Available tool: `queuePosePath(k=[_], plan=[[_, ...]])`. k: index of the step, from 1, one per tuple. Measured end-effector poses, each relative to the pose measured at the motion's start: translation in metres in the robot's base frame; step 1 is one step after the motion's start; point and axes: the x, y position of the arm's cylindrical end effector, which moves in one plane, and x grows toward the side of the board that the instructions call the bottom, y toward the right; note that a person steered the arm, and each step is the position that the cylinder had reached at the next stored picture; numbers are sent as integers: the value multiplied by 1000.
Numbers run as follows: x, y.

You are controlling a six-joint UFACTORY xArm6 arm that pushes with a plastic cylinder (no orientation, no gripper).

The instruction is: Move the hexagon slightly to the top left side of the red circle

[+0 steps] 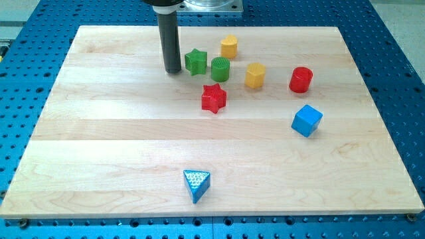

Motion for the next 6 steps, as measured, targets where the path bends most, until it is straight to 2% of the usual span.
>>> queuePosePath(k=[1,2,3,5,6], plan=[[52,-4],[67,61],[57,125],[30,155],[32,157]])
